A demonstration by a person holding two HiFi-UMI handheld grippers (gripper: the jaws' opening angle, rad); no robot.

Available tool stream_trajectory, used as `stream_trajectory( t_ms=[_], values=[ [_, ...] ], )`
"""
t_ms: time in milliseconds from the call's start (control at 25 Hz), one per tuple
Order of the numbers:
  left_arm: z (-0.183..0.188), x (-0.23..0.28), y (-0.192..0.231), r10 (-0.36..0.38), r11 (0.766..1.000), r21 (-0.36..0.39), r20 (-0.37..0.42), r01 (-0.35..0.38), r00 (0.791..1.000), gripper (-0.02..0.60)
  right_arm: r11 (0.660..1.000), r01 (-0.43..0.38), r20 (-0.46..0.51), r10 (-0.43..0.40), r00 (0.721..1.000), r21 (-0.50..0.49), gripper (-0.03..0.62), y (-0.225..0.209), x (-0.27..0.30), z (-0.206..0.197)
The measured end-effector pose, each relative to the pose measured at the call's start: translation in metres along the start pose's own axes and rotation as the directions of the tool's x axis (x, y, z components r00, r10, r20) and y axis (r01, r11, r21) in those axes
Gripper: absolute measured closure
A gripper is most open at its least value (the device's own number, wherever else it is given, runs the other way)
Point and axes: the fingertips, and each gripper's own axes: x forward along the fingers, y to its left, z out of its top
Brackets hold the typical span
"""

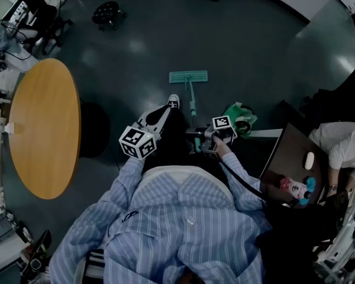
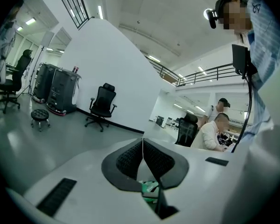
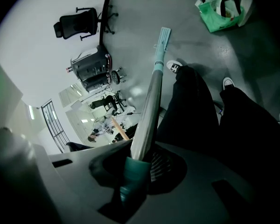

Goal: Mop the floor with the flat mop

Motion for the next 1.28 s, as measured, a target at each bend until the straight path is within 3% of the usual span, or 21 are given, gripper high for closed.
stream_trajectory(
  t_ms=[200, 440, 800, 1280],
  values=[
    [0.004, 0.035, 0.043, 0.003, 1.0, -0.026, -0.027, -0.004, 1.0, 0.574, 1.0, 0.027, 0.003, -0.027, 1.0, -0.008, 0.511, 0.021, 0.003, 0.04],
    [0.034, 0.074, 0.117, 0.021, 0.999, -0.042, -0.055, -0.023, 0.998, 0.574, 0.998, 0.057, -0.042, -0.058, 0.997, -0.033, 0.511, 0.074, 0.023, 0.097],
    [0.077, 0.128, 0.234, 0.043, 0.99, -0.127, -0.085, -0.053, 0.995, 0.574, 0.996, 0.09, -0.028, -0.09, 0.996, -0.01, 0.511, 0.188, 0.061, 0.217],
    [0.124, 0.192, 0.333, 0.018, 0.984, -0.177, -0.06, -0.028, 0.998, 0.574, 0.99, 0.125, -0.072, -0.129, 0.989, -0.06, 0.511, 0.31, 0.115, 0.377]
  ],
)
